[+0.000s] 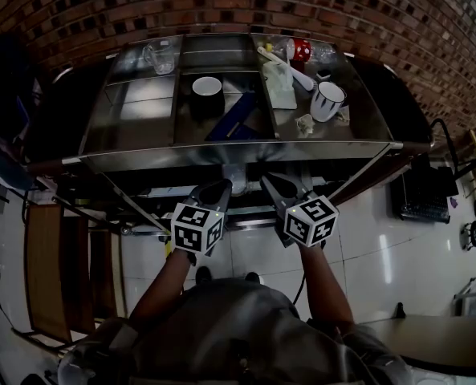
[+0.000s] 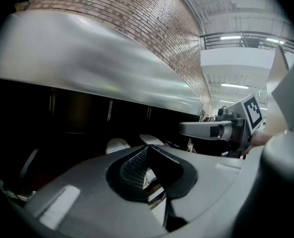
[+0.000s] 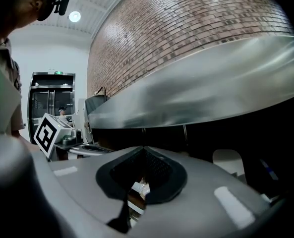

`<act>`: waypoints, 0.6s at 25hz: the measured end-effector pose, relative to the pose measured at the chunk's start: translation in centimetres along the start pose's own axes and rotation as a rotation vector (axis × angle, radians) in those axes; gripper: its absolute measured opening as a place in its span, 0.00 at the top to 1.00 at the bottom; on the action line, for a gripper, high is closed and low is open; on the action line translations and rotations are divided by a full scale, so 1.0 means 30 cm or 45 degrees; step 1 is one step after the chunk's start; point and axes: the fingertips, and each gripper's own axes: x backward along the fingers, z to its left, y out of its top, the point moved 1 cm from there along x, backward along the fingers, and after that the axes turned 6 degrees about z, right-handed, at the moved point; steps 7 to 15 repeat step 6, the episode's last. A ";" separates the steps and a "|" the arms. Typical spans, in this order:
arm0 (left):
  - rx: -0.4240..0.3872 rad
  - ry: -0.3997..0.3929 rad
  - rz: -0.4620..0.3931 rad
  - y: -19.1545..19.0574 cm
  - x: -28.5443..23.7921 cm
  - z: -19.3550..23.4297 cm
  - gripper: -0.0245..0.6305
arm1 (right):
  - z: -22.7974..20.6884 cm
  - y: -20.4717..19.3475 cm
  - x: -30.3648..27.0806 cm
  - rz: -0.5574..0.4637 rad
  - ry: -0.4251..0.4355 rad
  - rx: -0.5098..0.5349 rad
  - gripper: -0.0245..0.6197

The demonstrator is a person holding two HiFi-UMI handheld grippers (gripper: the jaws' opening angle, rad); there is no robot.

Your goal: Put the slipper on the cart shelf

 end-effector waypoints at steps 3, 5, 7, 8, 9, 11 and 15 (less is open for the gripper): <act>0.003 -0.002 0.004 -0.004 -0.007 -0.007 0.95 | -0.004 0.002 0.007 -0.002 0.002 0.001 0.96; 0.005 -0.003 0.006 -0.005 -0.010 -0.010 0.95 | -0.007 0.003 0.009 -0.002 0.002 0.001 0.96; 0.006 -0.004 0.006 -0.006 -0.012 -0.011 0.95 | -0.009 0.004 0.009 -0.002 0.003 0.001 0.96; 0.006 -0.004 0.006 -0.006 -0.012 -0.011 0.95 | -0.009 0.004 0.009 -0.002 0.003 0.001 0.96; 0.006 -0.004 0.006 -0.006 -0.012 -0.011 0.95 | -0.009 0.004 0.009 -0.002 0.003 0.001 0.96; 0.006 -0.004 0.006 -0.006 -0.012 -0.011 0.95 | -0.009 0.004 0.009 -0.002 0.003 0.001 0.96; 0.006 -0.004 0.006 -0.006 -0.012 -0.011 0.95 | -0.009 0.004 0.009 -0.002 0.003 0.001 0.96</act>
